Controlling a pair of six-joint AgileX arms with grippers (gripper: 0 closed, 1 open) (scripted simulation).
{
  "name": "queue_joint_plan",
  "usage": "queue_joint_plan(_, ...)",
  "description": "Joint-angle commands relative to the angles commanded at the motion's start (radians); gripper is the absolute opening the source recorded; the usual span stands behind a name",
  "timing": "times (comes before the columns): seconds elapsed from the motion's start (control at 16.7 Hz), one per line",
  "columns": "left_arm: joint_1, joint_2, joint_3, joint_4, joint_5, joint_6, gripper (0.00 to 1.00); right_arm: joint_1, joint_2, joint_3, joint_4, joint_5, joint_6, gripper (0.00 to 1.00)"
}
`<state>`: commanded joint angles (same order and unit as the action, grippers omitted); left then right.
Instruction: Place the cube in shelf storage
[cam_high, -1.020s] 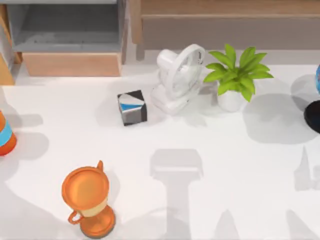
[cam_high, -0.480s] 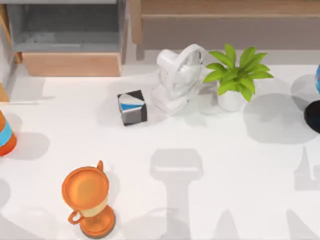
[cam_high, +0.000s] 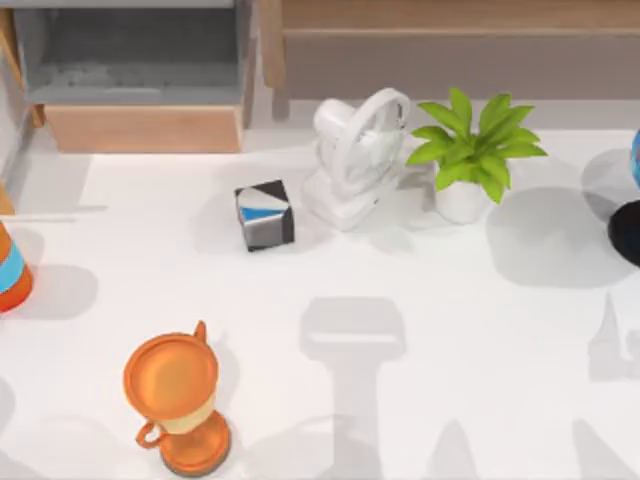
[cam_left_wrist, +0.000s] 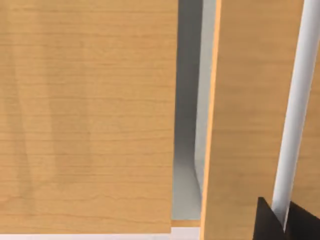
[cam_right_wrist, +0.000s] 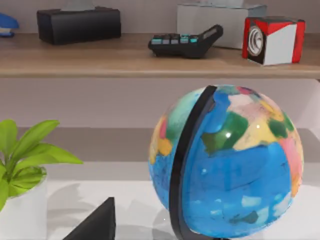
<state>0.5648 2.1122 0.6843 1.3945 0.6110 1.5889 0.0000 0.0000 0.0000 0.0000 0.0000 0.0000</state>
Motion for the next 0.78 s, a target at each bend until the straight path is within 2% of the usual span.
queue_joint_plan(0.36, 0.108, -0.071, -0.189, 0.103, 0.104, 0.004, 0.00, 0.000, 0.000, 0.000, 0.000, 0.000, 0.000, 1.00)
queue_joint_plan(0.6, 0.115, -0.076, -0.198, 0.112, 0.112, 0.006, 0.00, 0.000, 0.000, 0.000, 0.000, 0.000, 0.000, 1.00)
queue_joint_plan(0.78, 0.115, -0.076, -0.198, 0.112, 0.112, 0.006, 0.23, 0.000, 0.000, 0.000, 0.000, 0.000, 0.000, 1.00)
